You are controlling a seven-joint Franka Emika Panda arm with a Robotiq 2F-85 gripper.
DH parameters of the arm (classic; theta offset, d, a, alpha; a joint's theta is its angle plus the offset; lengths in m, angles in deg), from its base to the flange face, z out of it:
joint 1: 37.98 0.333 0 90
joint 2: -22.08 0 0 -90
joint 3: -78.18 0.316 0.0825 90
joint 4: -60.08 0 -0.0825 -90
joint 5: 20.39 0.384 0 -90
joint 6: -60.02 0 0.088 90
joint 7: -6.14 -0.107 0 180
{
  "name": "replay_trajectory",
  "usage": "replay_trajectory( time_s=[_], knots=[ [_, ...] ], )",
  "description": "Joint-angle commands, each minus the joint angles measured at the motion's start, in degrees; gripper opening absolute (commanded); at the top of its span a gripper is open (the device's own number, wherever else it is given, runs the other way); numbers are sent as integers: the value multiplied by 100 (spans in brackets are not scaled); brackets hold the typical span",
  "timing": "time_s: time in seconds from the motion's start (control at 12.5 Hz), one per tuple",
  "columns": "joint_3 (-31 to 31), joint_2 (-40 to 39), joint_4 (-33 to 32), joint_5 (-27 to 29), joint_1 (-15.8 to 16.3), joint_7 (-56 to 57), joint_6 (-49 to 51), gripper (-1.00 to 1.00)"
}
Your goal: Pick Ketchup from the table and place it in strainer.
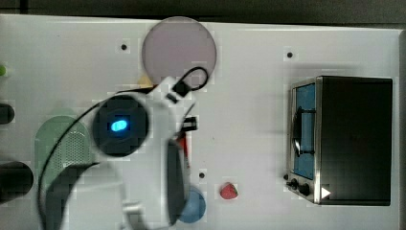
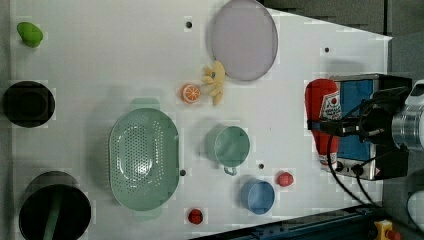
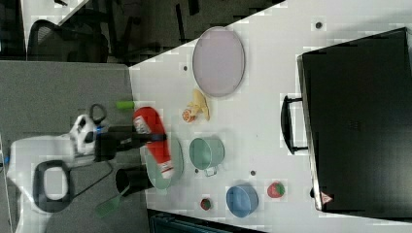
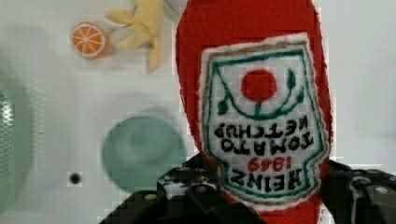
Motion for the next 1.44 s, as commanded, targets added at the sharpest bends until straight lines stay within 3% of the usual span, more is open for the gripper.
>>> replay_trajectory(
  time_s=[0.08, 0.32, 0.56, 0.96, 1.04, 1.28, 1.44],
  knots=[
    [672, -247, 72, 201, 274, -1475, 67, 23],
    [1391, -470, 83, 470, 327, -2658, -166, 23],
    [2035, -967, 80, 470, 352, -3606, -1007, 23],
    [2546, -2282, 76, 458, 469, -4509, -2407, 23],
    [2540, -2552, 76, 443, 509, -4509, -2690, 31],
    [2521, -3231, 71, 91, 563, -4520, -3319, 96],
    [2502, -3389, 74, -43, 560, -4542, -3368, 100]
  ],
)
